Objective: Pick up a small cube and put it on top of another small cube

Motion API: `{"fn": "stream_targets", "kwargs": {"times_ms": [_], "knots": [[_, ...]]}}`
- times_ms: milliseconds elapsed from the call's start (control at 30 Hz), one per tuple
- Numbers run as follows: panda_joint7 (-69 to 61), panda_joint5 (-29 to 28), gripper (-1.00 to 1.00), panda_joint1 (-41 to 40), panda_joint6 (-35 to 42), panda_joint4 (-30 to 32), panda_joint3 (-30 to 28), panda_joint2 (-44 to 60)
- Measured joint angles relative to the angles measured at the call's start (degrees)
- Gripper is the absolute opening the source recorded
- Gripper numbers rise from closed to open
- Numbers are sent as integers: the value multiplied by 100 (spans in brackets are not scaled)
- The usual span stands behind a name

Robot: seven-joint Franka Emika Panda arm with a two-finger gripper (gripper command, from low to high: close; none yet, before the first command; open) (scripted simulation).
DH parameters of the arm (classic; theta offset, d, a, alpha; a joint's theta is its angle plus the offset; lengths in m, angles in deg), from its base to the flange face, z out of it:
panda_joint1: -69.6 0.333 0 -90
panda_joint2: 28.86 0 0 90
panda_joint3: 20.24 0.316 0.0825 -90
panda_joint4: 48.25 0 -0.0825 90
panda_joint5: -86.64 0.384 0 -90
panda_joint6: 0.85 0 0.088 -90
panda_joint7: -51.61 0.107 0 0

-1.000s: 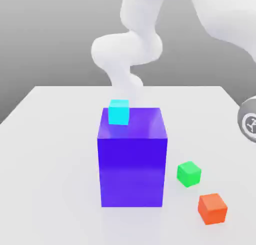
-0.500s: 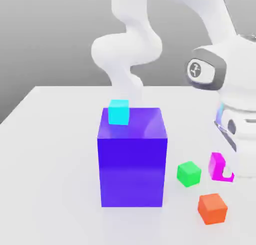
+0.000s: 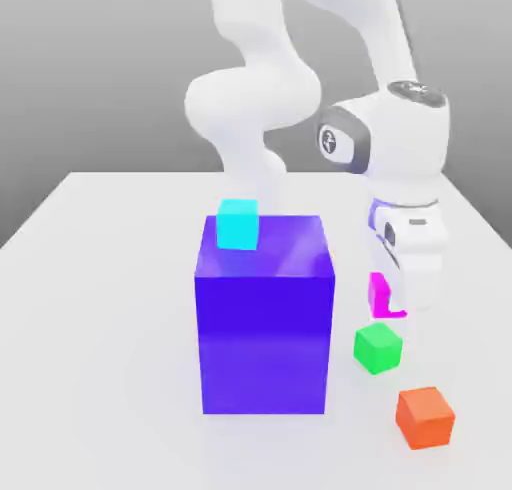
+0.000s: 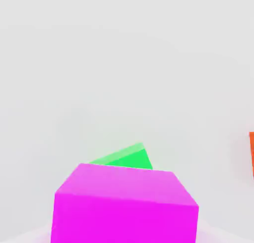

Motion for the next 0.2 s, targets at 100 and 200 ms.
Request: {"fn": "stream_targets", "kwargs": {"times_ms": [100, 200], "knots": [[27, -39, -100, 11, -483, -7, -34, 491], [49, -69, 100, -1, -595, -6, -39, 604]]}}
